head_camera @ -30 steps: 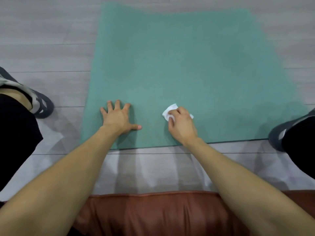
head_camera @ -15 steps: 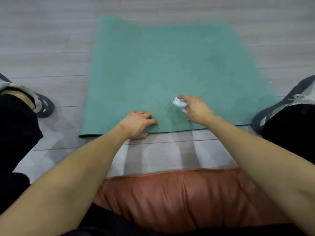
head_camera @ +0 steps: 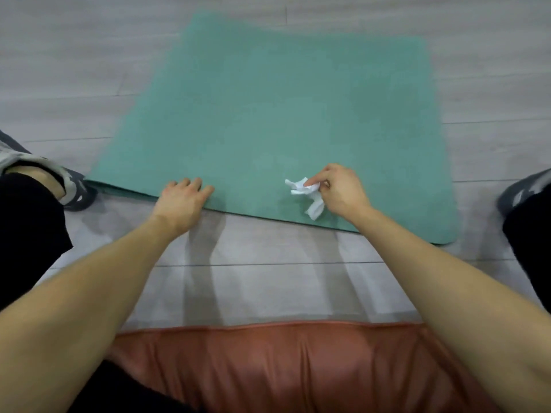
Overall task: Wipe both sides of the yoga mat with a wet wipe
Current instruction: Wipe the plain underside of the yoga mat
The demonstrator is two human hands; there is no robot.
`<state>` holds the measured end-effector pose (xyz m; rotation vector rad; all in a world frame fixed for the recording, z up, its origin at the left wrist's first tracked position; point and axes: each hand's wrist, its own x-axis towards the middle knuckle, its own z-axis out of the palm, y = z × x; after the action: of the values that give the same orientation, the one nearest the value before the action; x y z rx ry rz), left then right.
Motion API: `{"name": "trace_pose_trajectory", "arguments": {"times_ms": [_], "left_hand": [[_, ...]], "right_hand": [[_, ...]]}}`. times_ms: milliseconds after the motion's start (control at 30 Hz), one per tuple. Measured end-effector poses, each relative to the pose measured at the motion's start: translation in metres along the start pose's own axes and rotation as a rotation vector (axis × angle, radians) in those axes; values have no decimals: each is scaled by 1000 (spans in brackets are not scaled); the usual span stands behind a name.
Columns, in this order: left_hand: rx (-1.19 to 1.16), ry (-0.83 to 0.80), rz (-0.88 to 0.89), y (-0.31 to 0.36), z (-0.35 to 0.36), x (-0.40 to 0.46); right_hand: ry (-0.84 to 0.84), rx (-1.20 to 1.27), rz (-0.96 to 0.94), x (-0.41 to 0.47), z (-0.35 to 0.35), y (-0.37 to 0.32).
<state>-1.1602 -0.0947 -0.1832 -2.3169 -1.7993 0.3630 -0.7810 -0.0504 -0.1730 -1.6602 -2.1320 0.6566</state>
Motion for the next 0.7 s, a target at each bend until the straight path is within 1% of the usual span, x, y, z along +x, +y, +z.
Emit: {"name": "trace_pose_trajectory", "arguments": {"times_ms": [67,133,233,300,400,467,600,700], "left_hand": [[-41,31,192,24,3,4],[-83,76,373,63,-5,18],[-129,116,507,124,-25,49],[-93,108,571,152,-35,61],[-16,88,650,166,-40,67],[10,84,671,169,-43,68],[28,101,657,170,-47,68],[54,110,654,151,-47,67]], "right_hand": [[16,29,55,-2,-2,7],[47,55,116,-8,-7,15],[75,54,204,-15,-21,26],[101,52,243,-20,-37,30],[141,76,292,-25,-57,33],[161,103,317,-27,-63,35],[154,73,292,-24,-62,36],[133,37,275,-13,-60,29]]}}
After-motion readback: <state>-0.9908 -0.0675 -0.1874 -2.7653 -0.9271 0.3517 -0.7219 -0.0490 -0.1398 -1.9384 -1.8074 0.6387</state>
